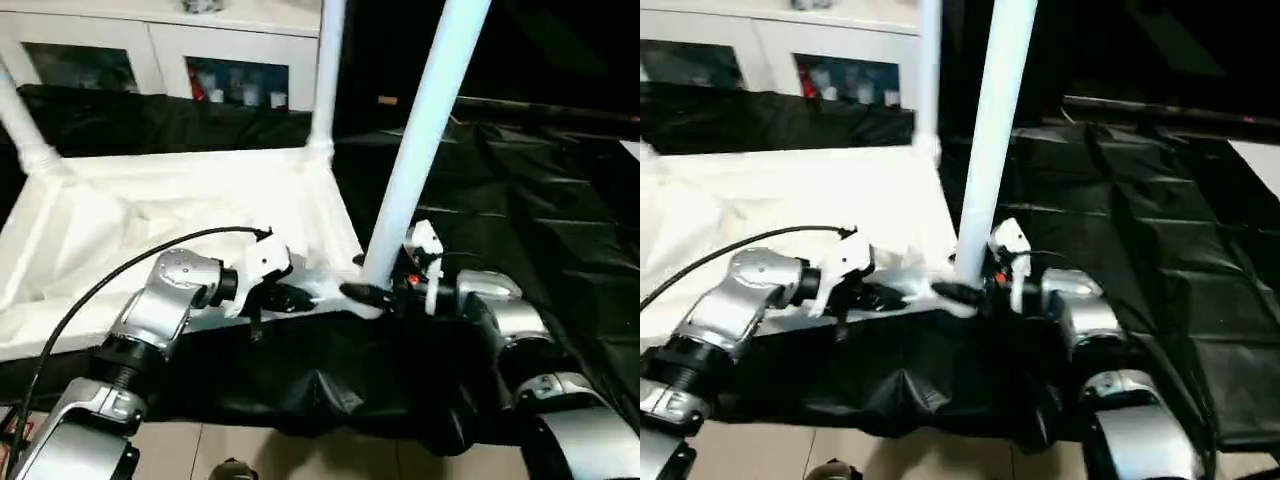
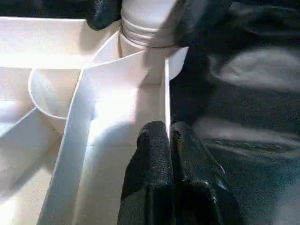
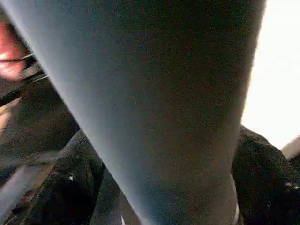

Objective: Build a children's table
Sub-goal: Rotate leg to tighten

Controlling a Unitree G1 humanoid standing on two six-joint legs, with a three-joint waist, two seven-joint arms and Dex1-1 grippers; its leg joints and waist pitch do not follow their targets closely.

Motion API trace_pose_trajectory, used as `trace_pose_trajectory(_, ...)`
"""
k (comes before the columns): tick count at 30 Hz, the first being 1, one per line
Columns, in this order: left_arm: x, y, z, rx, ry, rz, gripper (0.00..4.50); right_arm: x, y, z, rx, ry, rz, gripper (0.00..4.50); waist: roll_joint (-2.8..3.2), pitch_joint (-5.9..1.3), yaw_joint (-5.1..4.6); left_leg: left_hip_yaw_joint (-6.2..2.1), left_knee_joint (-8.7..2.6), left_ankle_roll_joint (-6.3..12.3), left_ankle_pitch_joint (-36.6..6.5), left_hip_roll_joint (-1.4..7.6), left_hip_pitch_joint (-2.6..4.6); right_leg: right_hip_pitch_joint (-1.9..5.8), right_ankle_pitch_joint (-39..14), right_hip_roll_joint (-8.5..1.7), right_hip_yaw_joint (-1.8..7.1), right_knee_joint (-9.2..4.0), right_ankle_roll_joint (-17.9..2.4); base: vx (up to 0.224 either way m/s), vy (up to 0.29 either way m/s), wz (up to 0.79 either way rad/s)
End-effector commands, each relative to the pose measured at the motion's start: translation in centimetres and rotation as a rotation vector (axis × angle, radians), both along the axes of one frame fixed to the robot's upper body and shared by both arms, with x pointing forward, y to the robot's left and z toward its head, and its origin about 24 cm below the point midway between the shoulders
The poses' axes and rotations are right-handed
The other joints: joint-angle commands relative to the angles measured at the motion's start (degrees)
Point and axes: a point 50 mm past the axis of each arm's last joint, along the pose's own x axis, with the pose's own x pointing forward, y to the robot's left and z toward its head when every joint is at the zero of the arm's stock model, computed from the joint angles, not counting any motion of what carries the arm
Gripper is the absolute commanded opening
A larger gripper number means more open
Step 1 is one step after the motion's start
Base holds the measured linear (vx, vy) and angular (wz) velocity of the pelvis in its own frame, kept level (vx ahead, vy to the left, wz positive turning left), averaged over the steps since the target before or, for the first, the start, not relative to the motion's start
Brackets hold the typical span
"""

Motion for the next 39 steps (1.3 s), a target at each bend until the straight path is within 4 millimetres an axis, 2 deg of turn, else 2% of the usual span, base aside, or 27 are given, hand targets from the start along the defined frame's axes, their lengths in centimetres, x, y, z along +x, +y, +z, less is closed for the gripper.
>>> trace_pose_trajectory(1,0.2,-1.9,2.0,-0.065,-0.086,-0.082,0.0,-1.1,2.0,-0.2,-0.015,0.037,0.201,3.67,0.27,-3.9,-0.15,0.52,-3.32,2.23,-14.0,0.71,0.81,2.93,-10.6,-2.85,2.31,-4.34,-12.8,0.0,0.0,0.0)
trace_pose_trajectory(2,0.2,-1.9,2.0,-0.064,-0.082,-0.086,0.0,-1.2,1.9,-0.2,-0.021,0.046,0.214,3.36,0.26,-3.92,-0.06,0.48,-3.32,2.29,-13.7,0.68,0.77,3.0,-10.3,-2.83,2.28,-4.23,-12.9,0.0,0.0,0.0)
trace_pose_trajectory(6,0.1,-1.7,1.8,-0.056,-0.074,-0.091,0.0,-1.3,1.8,-0.4,-0.042,0.057,0.228,3.3,0.36,-3.94,0.2,0.48,-3.33,1.9,-13.4,0.65,0.84,2.85,-10.1,-2.84,2.27,-4.19,-13.1,0.0,0.0,0.0)
trace_pose_trajectory(8,0.0,-1.7,1.8,-0.055,-0.073,-0.092,0.0,-1.3,1.9,-0.4,-0.04,0.055,0.22,3.01,0.35,-3.94,0.2,0.45,-3.36,1.75,-13.6,0.64,0.78,2.88,-10.2,-2.89,2.26,-4.17,-13.0,0.0,0.0,0.0)
trace_pose_trajectory(12,0.3,-2.1,1.8,-0.066,-0.092,-0.062,0.0,-1.0,2.3,-0.5,-0.018,0.037,0.16,2.82,0.23,-3.98,0.19,0.45,-3.32,1.67,-13.2,0.62,0.73,2.92,-9.9,-2.9,2.25,-4.12,-12.9,0.0,0.0,0.0)
trace_pose_trajectory(15,1.1,-2.6,2.1,-0.088,-0.12,0.022,0.0,-0.1,2.9,-1.0,-0.001,0.071,-0.026,2.71,0.18,-3.91,-0.06,0.43,-3.4,1.09,-13.2,0.52,0.74,2.82,-10.6,-2.94,2.35,-4.17,-12.6,0.0,0.0,0.0)
trace_pose_trajectory(16,1.2,-2.7,2.1,-0.09,-0.123,0.031,0.0,0.0,3.0,-1.0,0.0,0.078,-0.05,2.67,0.14,-3.76,-0.24,0.31,-3.53,0.57,-14.3,0.42,0.83,2.79,-13.2,-3.02,2.3,-4.47,-12.0,0.0,0.0,0.0)
trace_pose_trajectory(18,1.9,-3.4,2.1,-0.09,-0.147,0.101,0.0,1.1,3.6,-1.8,-0.056,0.06,-0.279,2.65,0.21,-3.59,-0.69,0.22,-3.74,-0.67,-15.5,0.31,0.93,2.51,-17.4,-3.2,2.39,-4.92,-10.5,0.0,0.0,0.0)
trace_pose_trajectory(20,2.1,-3.6,2.0,-0.085,-0.155,0.118,0.0,1.3,3.8,-2.0,-0.067,0.056,-0.335,2.63,0.08,-3.84,-1.07,0.04,-3.78,-1.23,-15.5,0.22,0.82,2.78,-18.4,-3.21,2.28,-4.91,-9.8,0.0,0.0,0.0)
trace_pose_trajectory(21,2.5,-4.0,2.0,-0.079,-0.167,0.164,0.0,1.8,4.0,-2.3,-0.072,0.069,-0.455,2.63,0.2,-3.75,-1.7,0.1,-3.76,-1.29,-15.3,0.3,0.8,2.56,-16.9,-3.14,2.43,-4.93,-9.8,0.0,0.0,0.0)
trace_pose_trajectory(23,3.0,-4.6,1.9,-0.074,-0.183,0.221,0.0,2.2,4.4,-2.5,-0.066,0.099,-0.588,2.63,0.45,-3.97,-1.84,0.05,-3.68,-1.34,-14.8,0.23,0.88,2.69,-15.5,-3.08,2.38,-4.71,-10.3,0.0,0.0,0.0)
trace_pose_trajectory(25,3.2,-5.2,1.9,-0.082,-0.185,0.253,0.0,2.4,4.9,-2.5,-0.052,0.114,-0.663,2.63,0.37,-4.0,-2.09,0.17,-3.58,-1.21,-14.2,0.2,0.87,2.63,-13.7,-2.93,2.41,-4.63,-10.6,0.0,0.0,0.0)
trace_pose_trajectory(26,3.3,-5.6,2.0,-0.091,-0.189,0.266,0.0,2.5,5.4,-2.4,-0.035,0.115,-0.696,2.63,0.36,-4.11,-2.09,0.22,-3.49,-0.62,-13.1,0.2,0.67,2.79,-10.8,-2.85,2.39,-4.4,-11.0,0.0,0.0,0.0)
trace_pose_trajectory(31,3.2,-6.0,2.1,-0.101,-0.187,0.26,0.0,2.5,5.8,-2.3,-0.02,0.112,-0.697,2.63,0.46,-4.18,-2.11,0.33,-3.35,0.64,-12.2,0.1,0.55,3.1,-6.8,-2.66,2.31,-4.09,-12.0,0.0,0.0,0.0)
trace_pose_trajectory(32,3.3,-6.3,2.1,-0.105,-0.189,0.265,0.0,2.6,6.2,-2.2,-0.018,0.109,-0.716,3.18,0.51,-4.13,-2.14,0.34,-3.38,0.8,-12.4,0.12,0.57,3.08,-6.8,-2.67,2.32,-4.12,-12.2,0.0,0.0,0.0)
trace_pose_trajectory(33,3.1,-6.4,2.1,-0.112,-0.19,0.233,0.0,2.7,6.6,-1.8,0.008,0.092,-0.688,3.18,0.66,-4.02,-2.19,0.35,-3.45,0.45,-14.0,0.16,0.72,2.93,-9.1,-2.85,2.34,-4.42,-12.1,0.0,0.0,0.0)
trace_pose_trajectory(36,2.3,-5.8,2.1,-0.123,-0.168,0.14,0.0,2.8,6.5,-1.0,0.001,0.027,-0.559,3.4,0.58,-3.97,-2.2,0.31,-3.52,0.47,-15.1,0.2,0.72,2.94,-11.1,-2.87,2.37,-4.63,-11.6,0.0,0.0,0.0)
trace_pose_trajectory(37,2.3,-5.8,2.1,-0.123,-0.168,0.14,0.0,2.8,6.5,-1.0,0.001,0.027,-0.559,3.4,0.55,-4.0,-2.25,0.26,-3.51,0.7,-14.9,0.15,0.52,3.1,-10.8,-2.84,2.35,-4.52,-11.6,0.0,0.0,0.0)
trace_pose_trajectory(39,1.8,-5.2,2.0,-0.125,-0.155,0.098,0.0,2.1,6.0,-0.9,-0.004,-0.01,-0.379,3.4,0.45,-4.13,-2.29,0.21,-3.4,1.16,-14.0,0.26,0.49,3.31,-8.9,-2.79,2.26,-4.3,-12.2,0.0,0.0,0.0)
